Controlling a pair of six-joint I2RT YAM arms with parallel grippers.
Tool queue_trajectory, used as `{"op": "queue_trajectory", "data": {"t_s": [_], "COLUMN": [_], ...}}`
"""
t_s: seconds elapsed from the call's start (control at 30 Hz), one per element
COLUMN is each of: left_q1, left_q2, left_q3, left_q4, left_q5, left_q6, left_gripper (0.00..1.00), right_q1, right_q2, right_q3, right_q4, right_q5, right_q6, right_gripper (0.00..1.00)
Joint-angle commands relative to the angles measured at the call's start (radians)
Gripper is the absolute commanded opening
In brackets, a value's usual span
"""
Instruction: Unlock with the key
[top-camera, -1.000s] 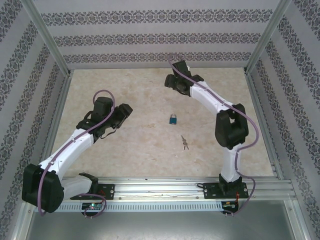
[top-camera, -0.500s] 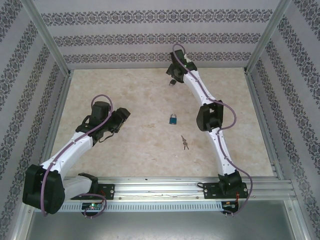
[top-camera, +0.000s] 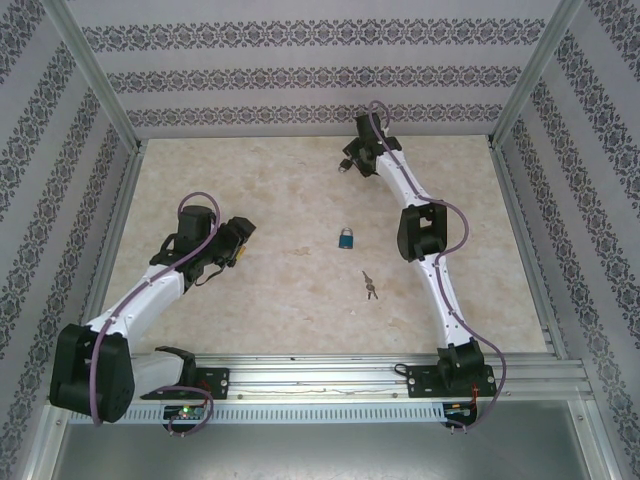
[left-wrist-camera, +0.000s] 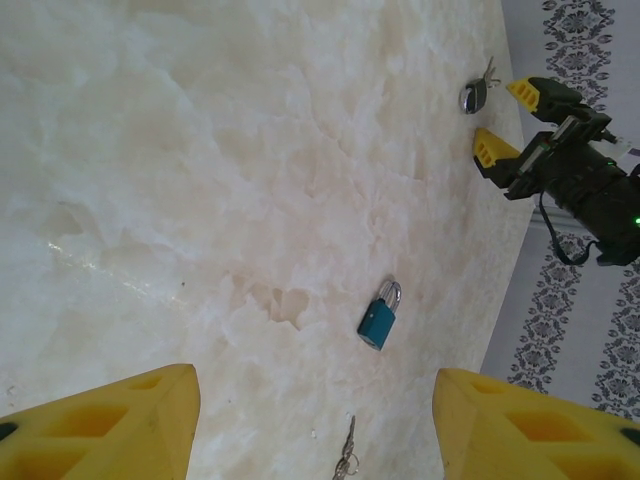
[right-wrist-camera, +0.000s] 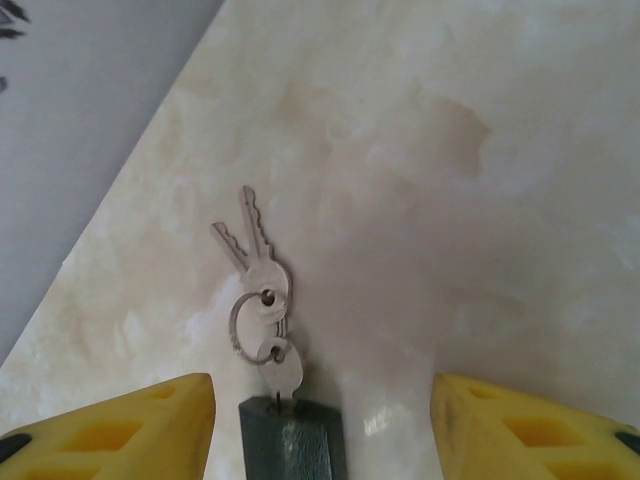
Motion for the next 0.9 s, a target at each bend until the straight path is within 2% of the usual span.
{"op": "queue_trajectory", "data": {"t_s": [0.0,0.17,0.37,0.57,0.87], "left_q1": [0.014,0.017,0.024,0.023,0.026], "left_q2": [0.023,0.047,0.081,0.136,0.105], "left_q3": [-0.019,-0.026,-0.03,-0.047,-0.014], "left_q4": [0.067,0.088,0.117,0.189,0.126], "left_q5": [0.03,0.042,0.052,0.089,0.07], "left_q6": [-0.023,-0.035,-0.042,-0.078,-0.033], "left_gripper": [0.62,0.62,0.62,0.6,0.6], "right_q1": [0.001,-0.012,-0.019,-0.003,0.05], "right_q2": [0.057,0.102,0.146,0.14,0.07], "right_q3": [0.041,0.046,0.074,0.06,0.004], "right_q4": [0.099,0.177,0.229,0.199,0.12], "right_q5": [-0.073,-0.104,-0.195,-0.316,-0.404], "right_q6": [0.077,0.129,0.133,0.065,-0.094], "right_gripper": [0.59,0.61,0.55,0.51,0.48]}}
